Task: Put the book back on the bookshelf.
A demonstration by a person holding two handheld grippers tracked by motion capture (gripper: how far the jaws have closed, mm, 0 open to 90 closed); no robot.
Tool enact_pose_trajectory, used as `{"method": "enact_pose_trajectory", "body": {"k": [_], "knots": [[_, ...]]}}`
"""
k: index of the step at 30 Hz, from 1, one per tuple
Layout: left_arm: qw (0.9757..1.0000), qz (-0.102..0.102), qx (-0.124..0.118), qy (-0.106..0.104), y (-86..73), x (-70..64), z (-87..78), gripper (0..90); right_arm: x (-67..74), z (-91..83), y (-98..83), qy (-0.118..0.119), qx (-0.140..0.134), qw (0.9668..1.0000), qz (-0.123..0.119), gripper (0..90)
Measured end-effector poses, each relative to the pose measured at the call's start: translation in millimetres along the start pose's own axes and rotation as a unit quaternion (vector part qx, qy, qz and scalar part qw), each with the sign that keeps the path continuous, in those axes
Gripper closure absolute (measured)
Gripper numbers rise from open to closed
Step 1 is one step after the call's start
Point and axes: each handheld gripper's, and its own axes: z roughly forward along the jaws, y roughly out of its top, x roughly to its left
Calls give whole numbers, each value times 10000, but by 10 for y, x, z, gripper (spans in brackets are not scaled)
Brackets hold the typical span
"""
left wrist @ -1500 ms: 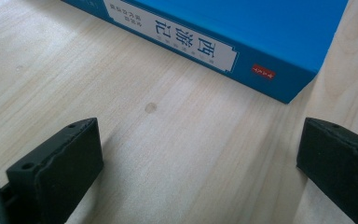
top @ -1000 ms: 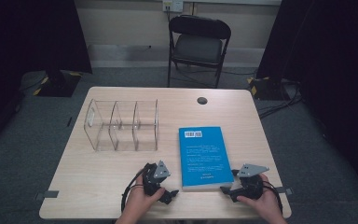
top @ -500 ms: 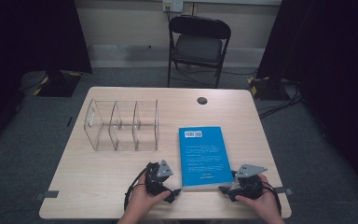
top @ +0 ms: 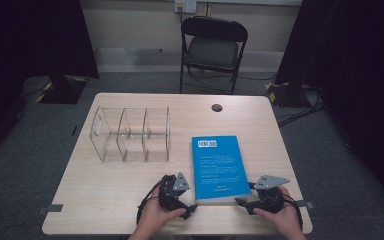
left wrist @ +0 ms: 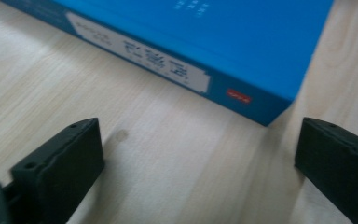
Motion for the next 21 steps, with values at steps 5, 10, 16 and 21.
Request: {"method": "enact_pose_trajectory", "body": {"k": [5, 10, 16, 21], "knots": [[9994, 256, -202, -119, 131, -61, -82, 180, 5, -45, 40, -2, -173, 9998, 93, 272], [9987, 450, -175, -175, 286, -146, -77, 163, -1, -48, 44, 10, -188, 9997, 151, 273], [9976, 657, -56, -212, 425, -275, 37, 162, 2, -70, 79, 20, -280, 9993, 247, 274], [9972, 716, -91, -169, 547, -297, 173, 155, -14, -84, 98, 143, -412, 9985, 328, 303]]}}
